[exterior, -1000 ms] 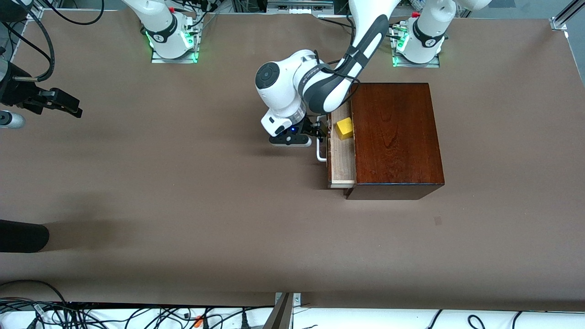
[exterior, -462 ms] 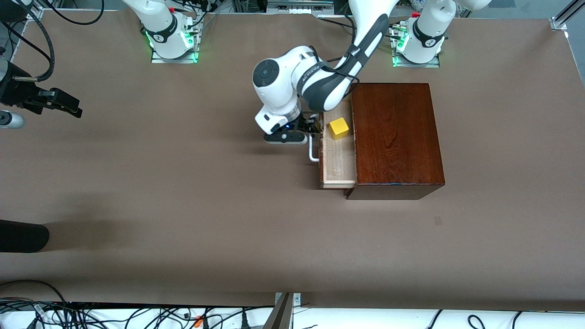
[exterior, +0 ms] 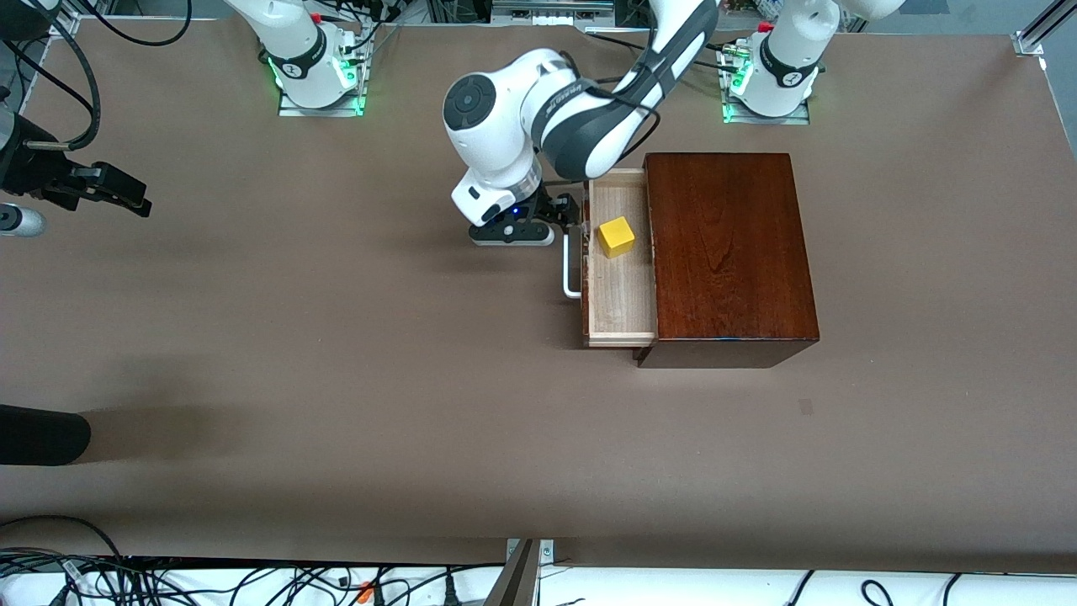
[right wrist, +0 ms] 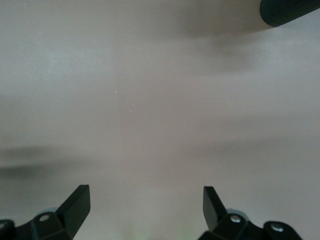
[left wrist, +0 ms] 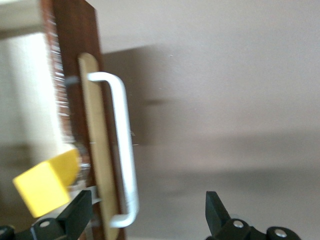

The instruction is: Open drawer, take yellow block, close drawer

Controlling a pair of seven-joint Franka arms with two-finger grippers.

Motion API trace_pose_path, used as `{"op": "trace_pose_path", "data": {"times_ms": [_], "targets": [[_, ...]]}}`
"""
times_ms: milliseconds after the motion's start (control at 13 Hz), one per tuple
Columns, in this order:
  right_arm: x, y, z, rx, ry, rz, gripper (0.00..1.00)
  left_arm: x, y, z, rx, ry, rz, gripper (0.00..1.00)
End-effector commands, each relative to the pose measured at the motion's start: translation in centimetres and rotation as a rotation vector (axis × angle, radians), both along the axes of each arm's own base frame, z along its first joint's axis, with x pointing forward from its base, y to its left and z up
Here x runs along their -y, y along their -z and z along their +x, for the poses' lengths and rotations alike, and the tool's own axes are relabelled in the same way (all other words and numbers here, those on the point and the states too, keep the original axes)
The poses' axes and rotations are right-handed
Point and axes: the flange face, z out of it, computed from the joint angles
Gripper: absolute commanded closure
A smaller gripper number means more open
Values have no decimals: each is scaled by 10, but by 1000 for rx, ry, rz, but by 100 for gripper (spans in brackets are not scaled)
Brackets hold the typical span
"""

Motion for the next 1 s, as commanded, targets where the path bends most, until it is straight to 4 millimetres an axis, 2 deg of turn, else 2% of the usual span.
{"op": "trace_pose_path", "data": {"times_ms": [0,154,385,615,769,923], "targets": [[3,-5,0,6,-13,-5,0,-42,-60,25,-50,11,-62,0],[2,-6,0,11,0,-1,0,-83,-92,46,-68,6,-67,0],[-10,-19,-4,29,33,16,0,-163,-143,79,-104,2,-95,0],[-86,-29,-15,35,187,7,0,-260,-189,103,-141,23,-108,0],[-132,-32,-25,37,380,-4,0,-314,-209,113,-157,63,-128,0],[-183,-34,-36,54,523,-5,0,-367,-219,127,-158,68,-167,0]]}}
